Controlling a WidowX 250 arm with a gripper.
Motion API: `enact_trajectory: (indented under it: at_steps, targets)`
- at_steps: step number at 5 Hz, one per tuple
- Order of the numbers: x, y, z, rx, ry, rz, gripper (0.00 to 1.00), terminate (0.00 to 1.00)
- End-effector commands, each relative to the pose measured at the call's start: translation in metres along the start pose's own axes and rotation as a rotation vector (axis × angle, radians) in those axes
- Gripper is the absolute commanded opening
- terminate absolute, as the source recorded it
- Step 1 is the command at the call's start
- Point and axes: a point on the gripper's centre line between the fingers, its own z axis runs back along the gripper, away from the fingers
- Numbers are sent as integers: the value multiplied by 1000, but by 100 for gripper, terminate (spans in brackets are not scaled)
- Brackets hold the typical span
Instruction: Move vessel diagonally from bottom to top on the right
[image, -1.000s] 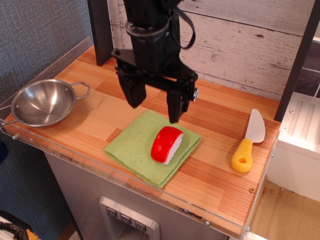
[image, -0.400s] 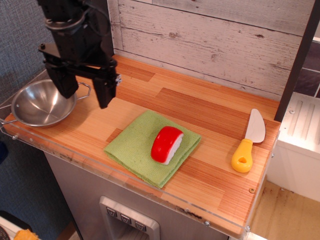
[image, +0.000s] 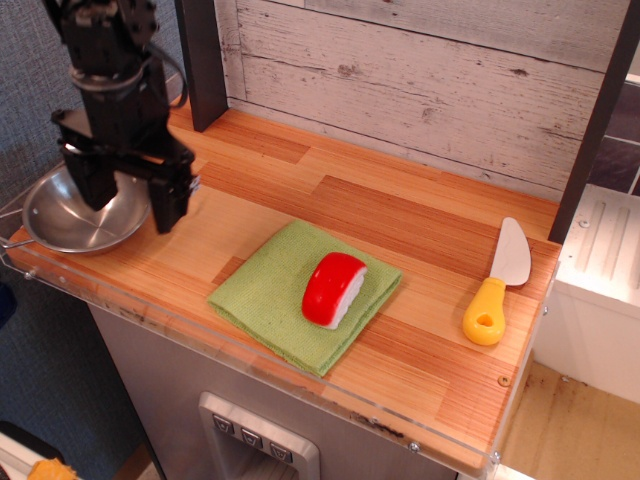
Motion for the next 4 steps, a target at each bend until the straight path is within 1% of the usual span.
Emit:
enact_trajectory:
  at_steps: [1,2,4]
  targets:
    - [10,29,-14,75,18,32,100,0]
    - [12,32,-23,90,42,33,100,0]
    - [10,29,-37,57,51,52,100,0]
